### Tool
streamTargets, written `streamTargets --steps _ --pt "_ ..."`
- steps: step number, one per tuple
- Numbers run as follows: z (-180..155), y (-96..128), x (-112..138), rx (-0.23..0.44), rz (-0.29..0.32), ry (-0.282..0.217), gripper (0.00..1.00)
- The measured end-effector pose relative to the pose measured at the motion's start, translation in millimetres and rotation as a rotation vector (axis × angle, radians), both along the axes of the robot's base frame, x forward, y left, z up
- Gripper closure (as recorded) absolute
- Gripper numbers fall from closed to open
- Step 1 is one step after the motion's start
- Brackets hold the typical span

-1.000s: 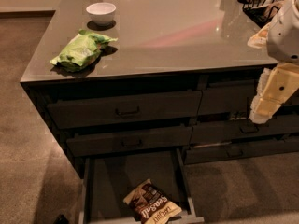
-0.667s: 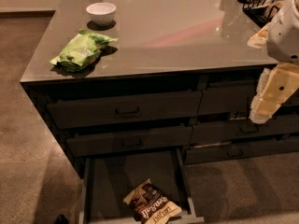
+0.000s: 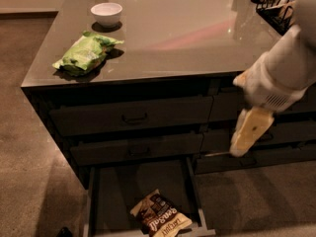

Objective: Pick brown chip bag from bottom drawer and place on counter

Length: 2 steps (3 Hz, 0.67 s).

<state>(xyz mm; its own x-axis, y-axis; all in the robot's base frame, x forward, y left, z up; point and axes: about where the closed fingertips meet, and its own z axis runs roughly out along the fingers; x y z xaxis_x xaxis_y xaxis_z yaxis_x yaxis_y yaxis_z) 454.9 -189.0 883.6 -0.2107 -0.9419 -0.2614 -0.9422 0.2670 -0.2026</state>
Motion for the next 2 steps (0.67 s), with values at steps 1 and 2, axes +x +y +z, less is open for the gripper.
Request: streamTargets --steps 1,2 --pt "-75.8 7.2 -6.6 -0.003 -0.029 0.017 0.0" --pt "-118.2 11.5 -13.6 -0.005 -0.031 0.017 0.0"
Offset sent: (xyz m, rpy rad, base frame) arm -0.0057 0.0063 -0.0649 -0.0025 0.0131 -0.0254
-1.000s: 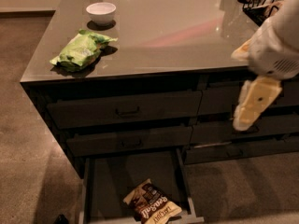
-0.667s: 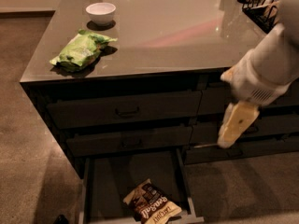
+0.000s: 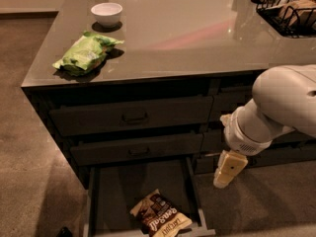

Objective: Pick brown chip bag from bottom drawer and place on counter

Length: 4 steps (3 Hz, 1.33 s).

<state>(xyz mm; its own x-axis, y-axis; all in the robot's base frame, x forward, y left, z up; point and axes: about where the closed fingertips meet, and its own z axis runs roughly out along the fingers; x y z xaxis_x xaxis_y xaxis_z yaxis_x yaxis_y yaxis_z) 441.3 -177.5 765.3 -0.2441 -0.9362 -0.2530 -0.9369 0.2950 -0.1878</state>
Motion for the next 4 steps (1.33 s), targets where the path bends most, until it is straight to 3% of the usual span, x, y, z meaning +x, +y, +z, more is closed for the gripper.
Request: streamTargets --steps 1,2,3,4 --pt "-14.9 1.3 11.9 0.027 -0.009 0.059 0.0" --pt "-81.8 5.4 31.5 0.072 -0.069 0.194 0.0" --pt "-177.8 14.8 35.0 0.115 -0.161 0.34 0.0" --pt "-276.3 30.3 23.5 0.203 -0.221 0.428 0.0"
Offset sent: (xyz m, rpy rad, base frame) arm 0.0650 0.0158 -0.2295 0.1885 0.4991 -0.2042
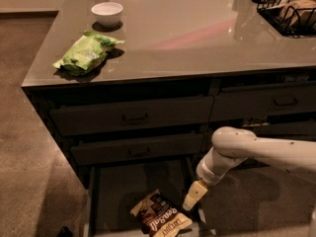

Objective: Pick brown chip bag from bottom drawer and place on counter

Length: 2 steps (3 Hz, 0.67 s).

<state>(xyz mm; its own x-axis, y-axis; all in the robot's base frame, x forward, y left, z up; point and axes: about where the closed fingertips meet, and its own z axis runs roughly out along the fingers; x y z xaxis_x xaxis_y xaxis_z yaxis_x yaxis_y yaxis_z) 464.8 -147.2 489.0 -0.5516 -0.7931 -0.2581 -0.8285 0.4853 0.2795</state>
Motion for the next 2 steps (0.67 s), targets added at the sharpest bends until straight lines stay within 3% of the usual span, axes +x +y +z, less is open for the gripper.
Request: streamTargets --steps 1,2 --pt "2.0 -0.2 -2.3 -0.004 0.005 0.006 0.0" --pt "-9.0 6.5 7.7 0.061 0.034 0.036 0.0"
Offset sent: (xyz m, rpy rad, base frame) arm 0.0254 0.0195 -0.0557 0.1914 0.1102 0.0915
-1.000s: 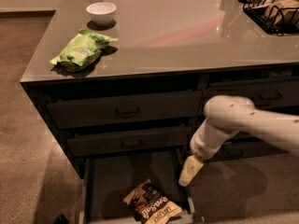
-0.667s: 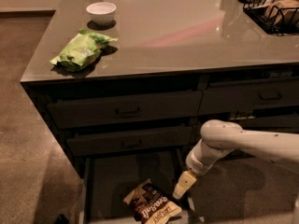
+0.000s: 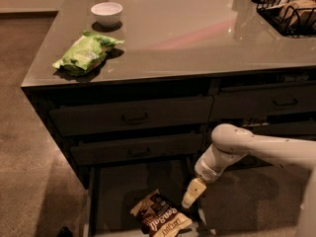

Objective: Pick brown chip bag from bottom drawer and place on counter

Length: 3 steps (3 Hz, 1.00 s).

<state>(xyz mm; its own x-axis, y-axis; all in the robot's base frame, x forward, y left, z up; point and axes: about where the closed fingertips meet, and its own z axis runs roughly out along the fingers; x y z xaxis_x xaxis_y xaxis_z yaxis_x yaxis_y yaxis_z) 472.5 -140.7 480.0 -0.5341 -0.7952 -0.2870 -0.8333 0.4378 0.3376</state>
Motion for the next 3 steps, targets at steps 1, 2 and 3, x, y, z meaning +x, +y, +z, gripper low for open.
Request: streamTargets --steps 1,2,3 --pt "-52.8 14.6 28.5 0.063 0.007 0.05 0.0" --pt "-142.8 26.6 34.7 0.118 -0.017 0.135 0.0" --pt "-195.3 29.3 29.0 0.117 -0.022 0.188 0.0"
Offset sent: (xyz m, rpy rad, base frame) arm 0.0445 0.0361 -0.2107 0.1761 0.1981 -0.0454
